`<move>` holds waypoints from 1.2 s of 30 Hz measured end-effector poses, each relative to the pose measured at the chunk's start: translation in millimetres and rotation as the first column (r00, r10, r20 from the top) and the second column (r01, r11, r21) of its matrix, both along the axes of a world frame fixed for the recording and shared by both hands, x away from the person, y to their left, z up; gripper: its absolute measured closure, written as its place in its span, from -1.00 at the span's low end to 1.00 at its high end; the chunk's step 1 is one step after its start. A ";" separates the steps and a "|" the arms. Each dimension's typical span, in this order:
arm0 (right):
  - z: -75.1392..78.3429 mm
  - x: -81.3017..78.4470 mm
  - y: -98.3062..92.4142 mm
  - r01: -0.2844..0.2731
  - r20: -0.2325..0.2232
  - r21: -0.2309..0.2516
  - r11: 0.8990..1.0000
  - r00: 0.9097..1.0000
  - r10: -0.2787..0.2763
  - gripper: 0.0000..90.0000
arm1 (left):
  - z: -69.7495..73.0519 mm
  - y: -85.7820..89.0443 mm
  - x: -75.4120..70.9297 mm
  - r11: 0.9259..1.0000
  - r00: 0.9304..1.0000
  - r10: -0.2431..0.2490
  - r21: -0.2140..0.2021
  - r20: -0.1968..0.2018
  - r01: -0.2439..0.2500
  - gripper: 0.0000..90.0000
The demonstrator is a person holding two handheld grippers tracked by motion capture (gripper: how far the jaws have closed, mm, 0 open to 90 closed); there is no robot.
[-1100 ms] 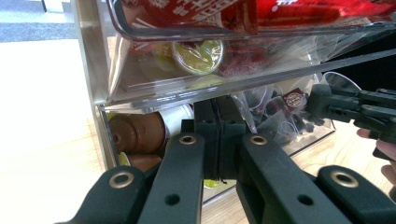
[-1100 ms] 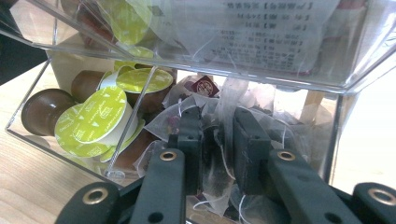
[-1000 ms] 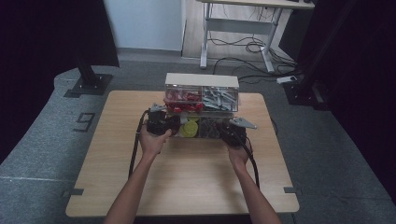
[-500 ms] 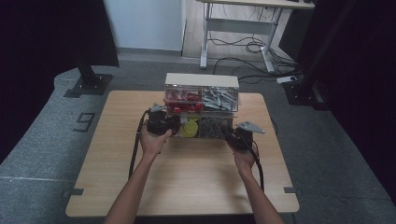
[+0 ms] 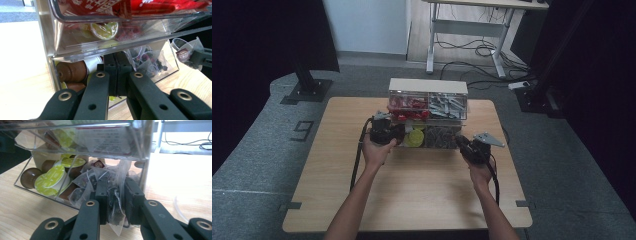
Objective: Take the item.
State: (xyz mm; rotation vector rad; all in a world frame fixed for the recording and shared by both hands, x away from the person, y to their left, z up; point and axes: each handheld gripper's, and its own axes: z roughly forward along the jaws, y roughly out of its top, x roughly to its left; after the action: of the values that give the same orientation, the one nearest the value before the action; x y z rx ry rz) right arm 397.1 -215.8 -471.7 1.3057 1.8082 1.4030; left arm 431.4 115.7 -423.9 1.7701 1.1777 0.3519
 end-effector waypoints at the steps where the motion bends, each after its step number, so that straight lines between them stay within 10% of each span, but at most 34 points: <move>1: 0.8 -0.8 -4.2 0.006 0.000 0.002 1.000 1.000 -0.006 0.67 | -0.1 -0.2 0.1 1.000 1.000 -0.001 0.001 -0.001 0.001 0.98; 36: 4.4 3.6 -42.8 0.085 0.006 -0.036 0.996 0.996 -0.085 0.67 | -3.0 0.3 0.1 1.000 1.000 -0.001 0.001 -0.005 0.001 0.98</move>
State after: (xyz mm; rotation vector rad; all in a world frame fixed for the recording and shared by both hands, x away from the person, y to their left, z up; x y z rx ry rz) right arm 400.7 -258.6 -467.3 1.3442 1.7460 1.3208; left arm 431.5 116.0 -426.9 1.7730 1.1806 0.3473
